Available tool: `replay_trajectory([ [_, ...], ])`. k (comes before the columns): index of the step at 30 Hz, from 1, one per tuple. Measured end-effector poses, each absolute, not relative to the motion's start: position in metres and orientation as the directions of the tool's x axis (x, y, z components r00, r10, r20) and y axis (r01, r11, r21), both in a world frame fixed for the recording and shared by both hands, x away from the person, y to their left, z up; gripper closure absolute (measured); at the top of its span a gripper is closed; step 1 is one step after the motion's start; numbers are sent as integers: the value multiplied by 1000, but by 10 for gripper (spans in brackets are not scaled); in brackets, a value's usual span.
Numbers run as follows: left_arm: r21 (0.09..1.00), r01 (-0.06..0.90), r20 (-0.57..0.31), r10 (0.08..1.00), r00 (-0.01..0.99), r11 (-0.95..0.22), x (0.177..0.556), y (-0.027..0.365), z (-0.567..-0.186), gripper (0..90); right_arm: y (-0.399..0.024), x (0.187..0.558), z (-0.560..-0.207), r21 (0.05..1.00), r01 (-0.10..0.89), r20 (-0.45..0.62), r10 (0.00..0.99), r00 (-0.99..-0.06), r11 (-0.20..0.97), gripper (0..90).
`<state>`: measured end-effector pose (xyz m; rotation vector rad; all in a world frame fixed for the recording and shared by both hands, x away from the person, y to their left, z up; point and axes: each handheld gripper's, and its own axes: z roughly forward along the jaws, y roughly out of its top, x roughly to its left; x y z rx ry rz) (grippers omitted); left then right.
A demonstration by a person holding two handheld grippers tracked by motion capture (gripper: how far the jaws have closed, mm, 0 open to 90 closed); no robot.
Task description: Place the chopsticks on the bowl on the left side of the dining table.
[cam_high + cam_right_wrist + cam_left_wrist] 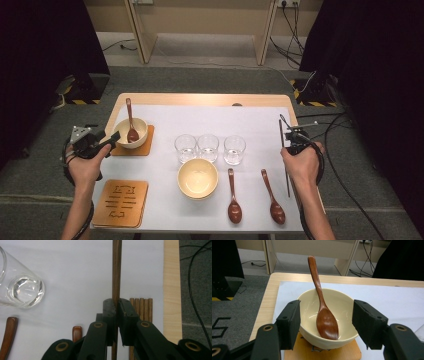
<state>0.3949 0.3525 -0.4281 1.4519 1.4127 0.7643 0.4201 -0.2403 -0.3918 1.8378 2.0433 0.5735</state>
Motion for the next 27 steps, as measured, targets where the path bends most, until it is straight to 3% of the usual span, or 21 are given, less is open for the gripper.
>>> replay_trajectory([
  [27, 918, 383, -171, 975, 144, 104, 394, 352, -429, 395, -235, 429, -379, 718, 693, 28, 992, -120, 63, 846],
])
